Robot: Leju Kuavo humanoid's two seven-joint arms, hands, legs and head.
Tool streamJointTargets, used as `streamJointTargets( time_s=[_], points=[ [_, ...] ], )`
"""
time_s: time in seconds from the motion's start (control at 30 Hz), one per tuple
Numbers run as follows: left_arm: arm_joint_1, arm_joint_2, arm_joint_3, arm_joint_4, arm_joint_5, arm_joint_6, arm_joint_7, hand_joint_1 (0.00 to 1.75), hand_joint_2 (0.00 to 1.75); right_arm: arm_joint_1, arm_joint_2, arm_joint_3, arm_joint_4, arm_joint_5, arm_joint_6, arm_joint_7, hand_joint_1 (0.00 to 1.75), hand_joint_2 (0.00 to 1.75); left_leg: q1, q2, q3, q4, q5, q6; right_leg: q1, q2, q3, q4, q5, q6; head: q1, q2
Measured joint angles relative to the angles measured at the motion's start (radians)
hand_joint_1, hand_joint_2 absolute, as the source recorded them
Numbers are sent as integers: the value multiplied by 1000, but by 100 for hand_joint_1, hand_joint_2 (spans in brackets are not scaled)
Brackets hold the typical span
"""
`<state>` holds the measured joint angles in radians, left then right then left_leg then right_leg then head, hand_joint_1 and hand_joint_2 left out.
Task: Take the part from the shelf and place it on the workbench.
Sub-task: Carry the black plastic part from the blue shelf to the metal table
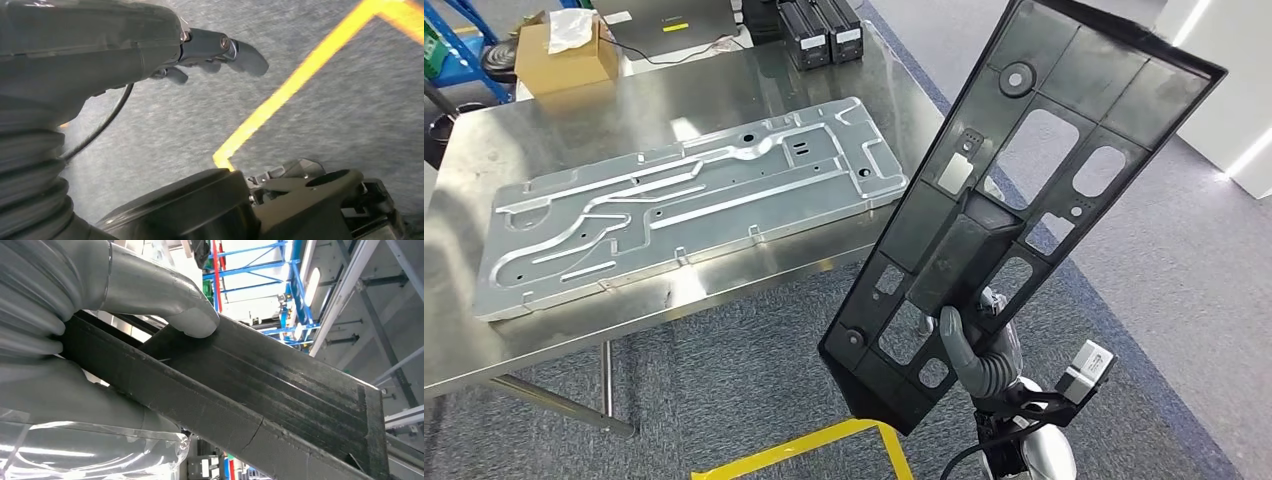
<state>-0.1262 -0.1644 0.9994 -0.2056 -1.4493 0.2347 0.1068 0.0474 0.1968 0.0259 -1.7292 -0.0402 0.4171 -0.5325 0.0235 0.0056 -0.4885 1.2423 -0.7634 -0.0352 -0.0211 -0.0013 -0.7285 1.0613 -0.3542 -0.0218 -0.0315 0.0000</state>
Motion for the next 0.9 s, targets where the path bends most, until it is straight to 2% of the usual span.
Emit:
streamJointTargets(
  time_s=[0.03, 0.07, 0.1, 0.13, 0.17, 0.23, 0.3, 0.33, 0.37, 0.4, 0.43, 0.47, 0.5, 0.53, 0.6, 0.63, 0.67, 0.77, 0.8, 0.83, 0.9],
  points=[
    [-1, 0, 0, 0, 2, -1, -2, 0, 175, 1, 0, 0, 0, 0, 1, 0, 175, 175, -5, 0, -5, -29, 21, 9, 6, 1, 7, 0, -4, -2, 0, 0],
    [-1, 0, 0, 0, 3, -1, -2, 0, 175, 1, 0, 0, 0, 0, 1, 0, 175, 175, -11, 1, 1, -80, 69, 22, 12, 2, 15, 0, -8, -4, -1, 0],
    [-1, 2, 0, 0, 4, -1, -2, 0, 175, 2, 0, 0, 0, 0, 2, 0, 175, 175, -20, 1, 10, -132, 124, 39, 16, 2, 22, -1, -10, -5, 1, 0],
    [-1, 4, 1, 0, 6, -1, -2, 0, 175, 2, 0, 0, 0, 0, 4, 0, 175, 175, -27, 1, 12, -177, 159, 58, 16, 3, 26, -1, -10, -4, 3, 0],
    [-2, 7, 1, 0, 7, 0, -2, 0, 175, 3, 0, 0, 0, 0, 5, -1, 175, 175, -36, 0, 12, -206, 181, 70, 13, 3, 29, -4, -9, 2, 3, 0],
    [-4, 9, 2, 0, 8, 2, -1, 0, 175, 4, 0, 1, 0, -1, 8, -2, 175, 175, -50, -2, 6, -229, 189, 83, 1, 4, 32, -16, -2, 20, 2, 0],
    [-4, 8, 2, 0, 8, 4, 0, 0, 175, 3, 0, 1, 0, -1, 10, -3, 175, 175, -50, -3, 16, -262, 230, 91, -1, 3, 36, -27, 6, 35, -1, 0],
    [-4, 7, 2, 0, 8, 4, 0, 0, 175, 1, 0, 1, 0, -2, 10, -3, 175, 175, -46, -3, 19, -279, 252, 94, -1, 3, 32, -14, -7, 39, -1, 0],
    [-4, 6, 2, 0, 8, 4, 1, 0, 175, -2, 0, 1, 0, -2, 11, -3, 175, 175, -41, -3, 21, -292, 272, 94, 0, 3, 20, 21, -35, 43, 0, 0],
    [-4, 5, 2, 0, 8, 4, 1, 0, 175, -4, 0, 1, 0, -2, 10, -3, 175, 175, -39, -1, 19, -296, 283, 89, -3, 3, 2, 74, -76, 48, 0, 0],
    [-4, 4, 2, 0, 8, 4, 1, 0, 175, -5, 0, 1, 0, -2, 10, -3, 175, 175, -38, 0, 14, -295, 287, 87, -6, 3, -20, 137, -117, 54, 0, 0],
    [-4, 4, 2, 0, 8, 4, 2, 0, 175, -6, -1, 1, 0, -2, 9, -3, 175, 175, -37, 0, 10, -292, 289, 83, -9, 2, -36, 188, -143, 60, 0, 0],
    [-3, 4, 3, 0, 8, 4, 2, 0, 175, -6, -1, 1, 1, -2, 8, -3, 175, 175, -35, 0, 6, -288, 289, 79, -13, 2, -38, 210, -151, 66, 0, 0],
    [-3, 3, 3, 0, 8, 4, 2, 0, 175, -6, -1, 1, 1, -1, 7, -3, 175, 175, -32, 0, 3, -281, 287, 74, -16, 1, -21, 196, -141, 72, 0, 0],
    [-3, 1, 4, 0, 8, 2, 1, 0, 175, -7, -2, 1, 1, 5, 4, -3, 175, 175, -23, -2, -2, -261, 275, 58, -21, 2, 53, 84, -98, 80, 0, 0],
    [-4, 1, 4, 0, 8, 2, 1, 0, 175, -8, -2, 1, 1, 11, 2, -3, 175, 175, -21, -3, -6, -249, 266, 48, -21, 4, 84, 33, -86, 79, 1, 0],
    [-5, 1, 4, 0, 8, 2, 1, 0, 175, -8, -2, 1, 0, 19, -1, -4, 175, 175, -20, -5, -11, -239, 259, 40, -19, 7, 102, 3, -84, 70, 1, 0],
    [-6, 1, 4, 0, 5, 2, 0, 0, 175, -8, -3, 1, -1, 39, -8, -8, 175, 175, -21, -8, -16, -234, 250, 23, -11, 10, 105, -1, -94, 36, 2, 0],
    [-7, 1, 4, 0, 4, 2, -1, 0, 175, -8, -3, 2, -2, 42, -9, -8, 175, 175, -19, -8, -15, -230, 245, 18, -11, 8, 107, -3, -96, 30, 2, 0],
    [-8, 1, 4, 0, 4, 2, -1, 0, 175, -9, -3, 2, -2, 45, -9, -9, 175, 175, -18, -8, -20, -212, 233, 14, -12, 6, 110, -6, -97, 24, 2, 0],
    [-10, 1, 4, 0, 4, 2, -2, 0, 175, -9, -3, 3, -2, 47, -9, -10, 175, 175, -16, -7, -66, -114, 183, 7, -13, 0, 114, -9, -100, 15, 1, 0]
  ],
)
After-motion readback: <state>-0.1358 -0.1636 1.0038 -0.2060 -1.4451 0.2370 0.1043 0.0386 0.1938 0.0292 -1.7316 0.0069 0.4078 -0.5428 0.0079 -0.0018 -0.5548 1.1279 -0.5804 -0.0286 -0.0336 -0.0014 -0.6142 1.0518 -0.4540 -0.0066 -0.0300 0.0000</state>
